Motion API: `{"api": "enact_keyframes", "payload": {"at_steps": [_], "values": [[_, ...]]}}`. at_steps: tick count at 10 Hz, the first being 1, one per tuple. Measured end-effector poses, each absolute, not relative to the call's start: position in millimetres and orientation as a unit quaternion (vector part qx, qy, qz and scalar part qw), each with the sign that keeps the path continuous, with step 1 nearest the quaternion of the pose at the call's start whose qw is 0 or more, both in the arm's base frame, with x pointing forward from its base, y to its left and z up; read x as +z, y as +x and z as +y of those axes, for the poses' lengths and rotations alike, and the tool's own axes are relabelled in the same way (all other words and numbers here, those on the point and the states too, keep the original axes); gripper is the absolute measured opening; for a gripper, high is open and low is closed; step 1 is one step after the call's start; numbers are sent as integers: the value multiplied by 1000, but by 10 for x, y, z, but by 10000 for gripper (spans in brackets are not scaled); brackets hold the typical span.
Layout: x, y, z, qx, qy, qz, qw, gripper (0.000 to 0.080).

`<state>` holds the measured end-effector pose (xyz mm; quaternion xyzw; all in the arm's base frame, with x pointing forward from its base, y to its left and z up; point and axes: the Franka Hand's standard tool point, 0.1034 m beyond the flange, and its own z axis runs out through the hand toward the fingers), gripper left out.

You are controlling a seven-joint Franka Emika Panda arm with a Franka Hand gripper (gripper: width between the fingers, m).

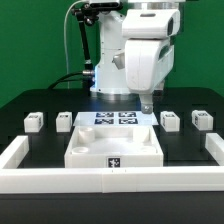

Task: Assemble square table

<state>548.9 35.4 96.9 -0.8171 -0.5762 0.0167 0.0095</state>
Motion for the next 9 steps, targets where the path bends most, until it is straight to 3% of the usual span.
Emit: {"api": "enact_keyframes", "payload": {"at_steps": [5, 9], "values": [[805, 5334, 68, 15, -717, -696, 13, 650], [792, 5321, 36, 16, -720, -693, 15, 650]]}}
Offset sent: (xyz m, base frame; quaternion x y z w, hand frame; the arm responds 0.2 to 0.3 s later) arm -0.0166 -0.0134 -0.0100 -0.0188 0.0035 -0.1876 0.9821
